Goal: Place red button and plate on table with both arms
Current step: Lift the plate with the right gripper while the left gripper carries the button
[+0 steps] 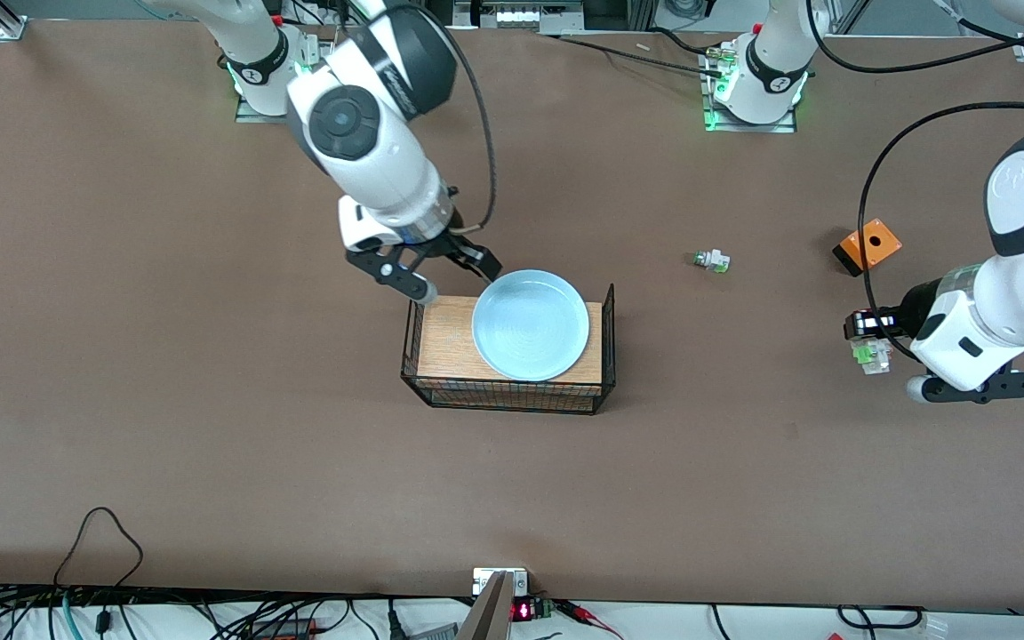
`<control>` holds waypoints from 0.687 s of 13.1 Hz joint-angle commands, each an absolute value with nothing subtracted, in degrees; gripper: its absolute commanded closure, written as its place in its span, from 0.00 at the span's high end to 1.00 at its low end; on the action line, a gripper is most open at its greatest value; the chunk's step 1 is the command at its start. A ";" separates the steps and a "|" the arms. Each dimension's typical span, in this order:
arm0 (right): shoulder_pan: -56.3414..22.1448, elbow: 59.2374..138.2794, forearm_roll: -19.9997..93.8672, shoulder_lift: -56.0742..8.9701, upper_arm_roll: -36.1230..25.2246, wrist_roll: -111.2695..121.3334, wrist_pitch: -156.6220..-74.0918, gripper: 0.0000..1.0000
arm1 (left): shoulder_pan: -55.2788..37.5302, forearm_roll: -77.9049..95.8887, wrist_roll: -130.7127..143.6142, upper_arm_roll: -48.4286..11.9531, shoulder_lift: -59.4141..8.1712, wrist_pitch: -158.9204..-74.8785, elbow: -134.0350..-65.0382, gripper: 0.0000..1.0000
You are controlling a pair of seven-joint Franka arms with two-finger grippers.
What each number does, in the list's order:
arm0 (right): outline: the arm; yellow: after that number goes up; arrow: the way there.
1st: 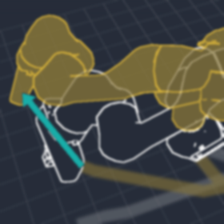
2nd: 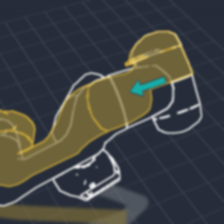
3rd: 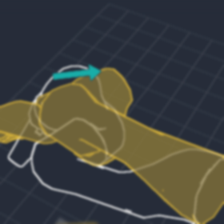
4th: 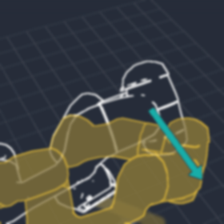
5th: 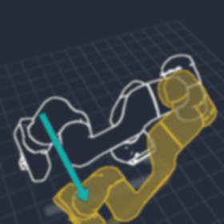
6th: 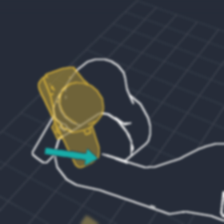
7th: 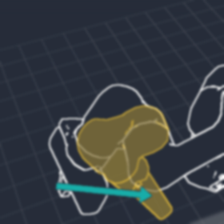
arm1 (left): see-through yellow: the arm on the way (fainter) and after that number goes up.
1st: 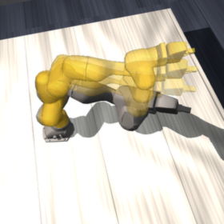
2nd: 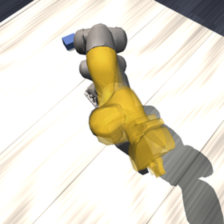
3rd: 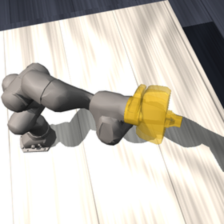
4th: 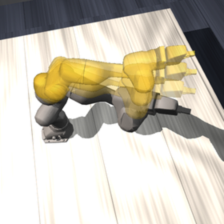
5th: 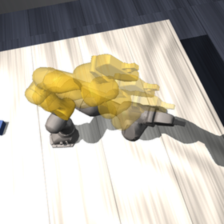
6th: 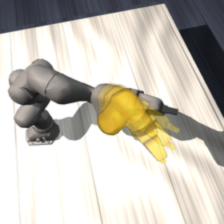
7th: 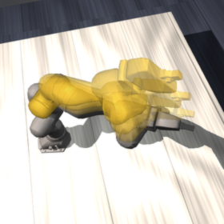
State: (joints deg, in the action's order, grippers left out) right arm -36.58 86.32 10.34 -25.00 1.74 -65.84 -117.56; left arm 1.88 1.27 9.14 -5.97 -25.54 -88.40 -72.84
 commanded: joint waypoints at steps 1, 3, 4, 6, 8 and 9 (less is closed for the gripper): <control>-38.23 85.34 9.93 -27.77 1.14 -68.55 -120.84 1.00 | 4.65 1.14 4.85 -6.68 -25.14 -88.07 -74.44 0.00; -38.32 85.43 9.32 -28.82 1.14 -68.38 -121.20 1.00 | 6.76 1.14 1.60 -6.68 -25.14 -88.94 -77.07 0.00; -38.32 85.43 7.84 -29.09 1.23 -68.20 -121.20 1.00 | 7.64 1.14 0.36 -6.59 -25.05 -89.99 -78.12 0.00; -38.32 85.43 4.93 -30.05 1.23 -67.94 -121.20 1.00 | 7.82 1.14 -1.05 -6.42 -22.17 -97.77 -86.96 0.00; -38.41 85.43 4.13 -31.46 1.23 -68.03 -121.20 1.00 | 7.91 1.14 -1.40 -6.33 -18.56 -105.44 -96.11 0.00; -38.50 85.43 4.13 -32.16 1.23 -68.11 -121.38 0.99 | 7.82 1.14 -1.41 -6.33 -17.33 -107.64 -99.11 0.00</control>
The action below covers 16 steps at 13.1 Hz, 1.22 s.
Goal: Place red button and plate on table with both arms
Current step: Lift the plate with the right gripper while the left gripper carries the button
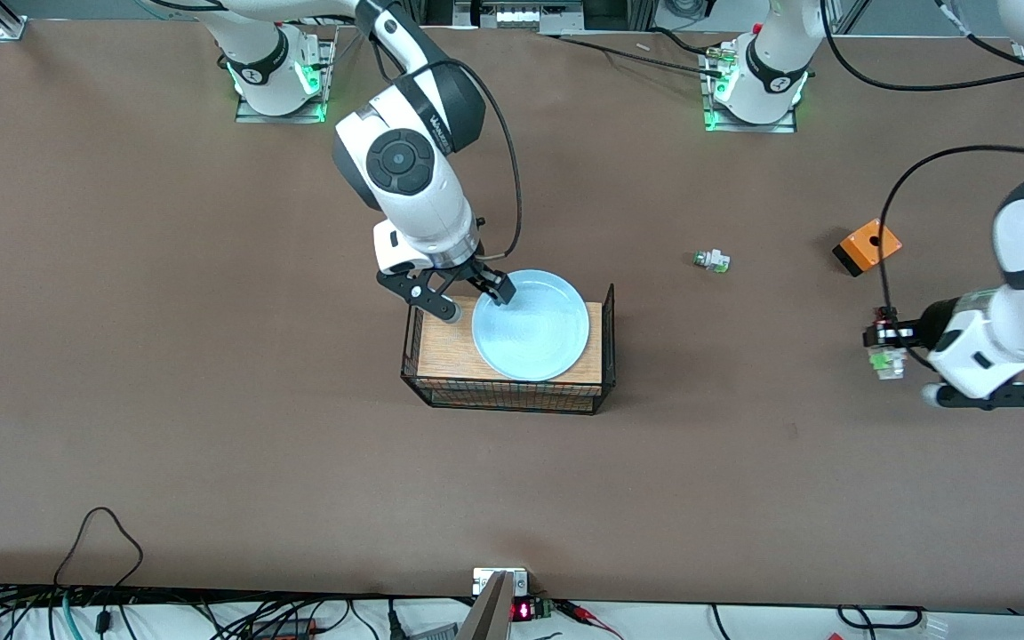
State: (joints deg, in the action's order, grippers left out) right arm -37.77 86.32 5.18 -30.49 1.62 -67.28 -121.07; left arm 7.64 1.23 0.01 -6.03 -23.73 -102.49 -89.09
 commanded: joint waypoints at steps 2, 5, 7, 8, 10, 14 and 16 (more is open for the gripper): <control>-38.50 85.43 4.13 -32.78 1.23 -68.12 -122.95 0.97 | 7.82 1.14 -2.89 -6.33 -16.26 -111.86 -103.78 0.00; -38.50 85.43 4.22 -33.66 1.23 -68.38 -125.06 0.96 | 7.82 1.23 -5.36 -6.15 -16.26 -117.41 -108.53 0.00; -38.50 85.43 4.48 -33.66 1.23 -68.47 -125.07 0.87 | 7.04 1.23 -6.06 -5.11 -14.95 -121.44 -112.65 0.00; -38.50 85.43 4.57 -33.66 1.23 -68.55 -125.07 0.80 | 6.68 1.23 -6.06 -5.01 -14.16 -124.60 -115.55 0.00; -38.41 85.43 4.75 -33.66 1.23 -68.55 -124.98 0.66 | 6.59 1.23 -6.06 -5.01 -13.10 -130.49 -120.74 0.00; -38.41 85.43 5.18 -33.57 1.23 -70.91 -124.98 0.44 | 2.37 1.32 -6.06 -0.79 -13.27 -138.05 -127.33 0.00; -38.41 85.43 5.27 -33.57 1.23 -72.41 -124.81 0.33 | 2.37 1.32 -6.06 -0.79 -14.49 -140.52 -128.23 0.00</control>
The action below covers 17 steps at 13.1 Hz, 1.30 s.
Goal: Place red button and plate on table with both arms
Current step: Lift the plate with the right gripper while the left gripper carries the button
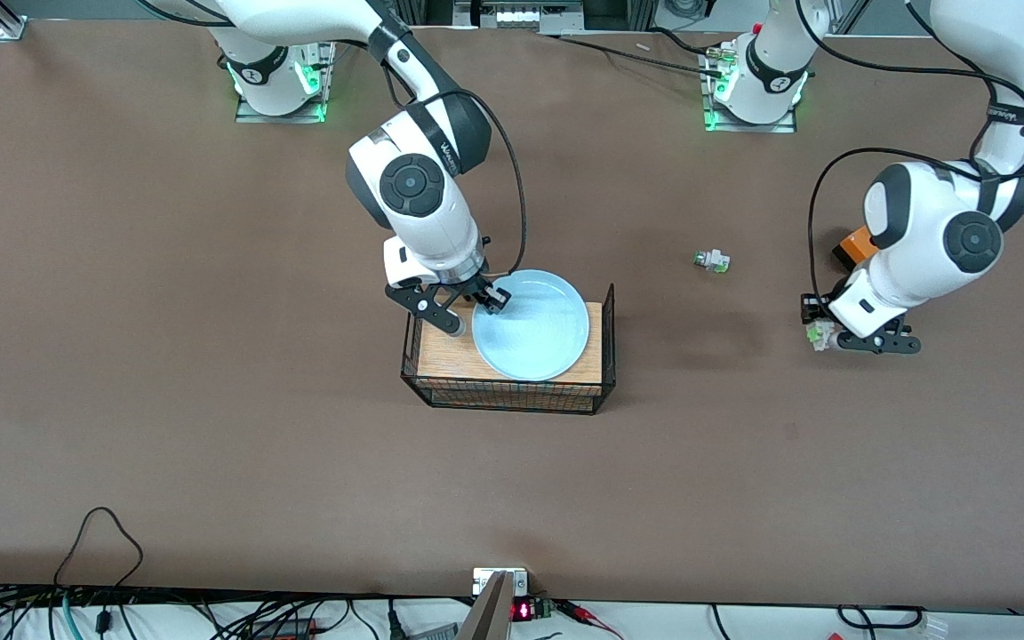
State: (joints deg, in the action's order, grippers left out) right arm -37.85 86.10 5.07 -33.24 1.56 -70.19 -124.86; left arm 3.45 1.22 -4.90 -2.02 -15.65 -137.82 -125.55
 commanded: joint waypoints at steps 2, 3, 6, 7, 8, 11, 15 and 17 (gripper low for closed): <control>-38.41 85.43 6.58 -33.57 1.32 -72.51 -124.46 0.19 | 2.37 1.23 -6.06 -0.79 -15.64 -143.16 -129.80 0.00; -38.50 85.52 7.37 -33.57 1.32 -72.51 -124.19 0.10 | 2.37 1.23 -6.24 -0.88 -15.99 -143.61 -130.25 0.00; -39.29 85.87 8.09 -33.57 1.32 -72.51 -123.49 0.00 | 2.37 1.23 -6.42 -0.88 -18.71 -143.79 -130.25 0.00; -39.20 86.04 8.09 -33.66 1.32 -72.16 -122.88 0.00 | 2.37 1.32 -6.42 -0.97 -19.16 -143.79 -130.25 0.00; -39.11 86.04 8.00 -33.49 1.41 -71.72 -121.04 0.00 | 2.37 1.23 -6.42 -0.97 -19.60 -143.79 -130.17 0.00; -40.16 85.78 8.00 -31.38 1.32 -71.72 -114.72 0.00 | 2.20 1.32 -6.42 -1.23 -20.56 -143.88 -130.08 0.13; -40.43 85.61 8.09 -27.78 1.84 -71.89 -109.79 0.00 | 2.02 1.32 -6.33 -1.32 -21.00 -143.70 -129.90 0.41; -40.34 85.61 8.09 -25.67 2.20 -71.89 -104.96 0.00 | 1.93 1.32 -6.42 -1.32 -21.27 -143.61 -129.90 0.71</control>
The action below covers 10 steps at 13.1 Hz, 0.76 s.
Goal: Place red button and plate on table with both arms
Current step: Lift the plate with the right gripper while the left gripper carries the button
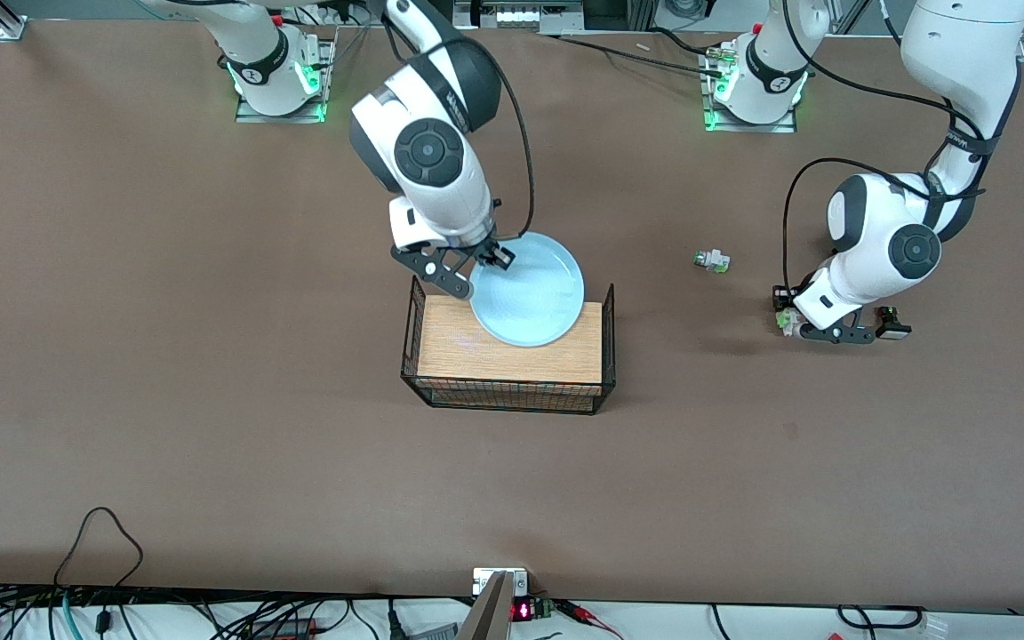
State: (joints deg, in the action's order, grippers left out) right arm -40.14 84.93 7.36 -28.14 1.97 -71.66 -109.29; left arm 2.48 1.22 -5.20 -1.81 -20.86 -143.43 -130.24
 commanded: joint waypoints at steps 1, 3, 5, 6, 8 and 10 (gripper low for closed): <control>-40.52 85.69 8.17 -24.45 2.28 -71.89 -103.29 0.00 | 2.02 1.32 -6.42 -1.32 -21.27 -143.27 -129.99 1.00; -40.43 85.69 8.17 -21.99 2.29 -71.81 -99.07 0.00 | 2.11 1.41 -6.24 -1.32 -20.31 -141.95 -129.90 1.00; -40.43 85.61 8.26 -19.35 2.29 -71.63 -95.47 0.00 | 2.11 1.41 -6.15 -1.32 -17.59 -138.62 -129.03 1.00; -40.34 85.61 8.26 -18.20 2.29 -70.67 -94.06 0.00 | 2.28 1.41 -6.07 -1.32 -16.01 -136.43 -127.98 1.00; -39.64 85.61 9.40 -16.36 2.11 -67.78 -90.81 0.00 | 2.29 1.58 -5.89 -1.32 -13.72 -130.55 -123.86 1.00; -38.51 85.61 9.41 -14.95 1.41 -63.31 -87.21 0.00 | 2.29 1.49 -5.63 -1.32 -12.83 -122.48 -116.76 1.00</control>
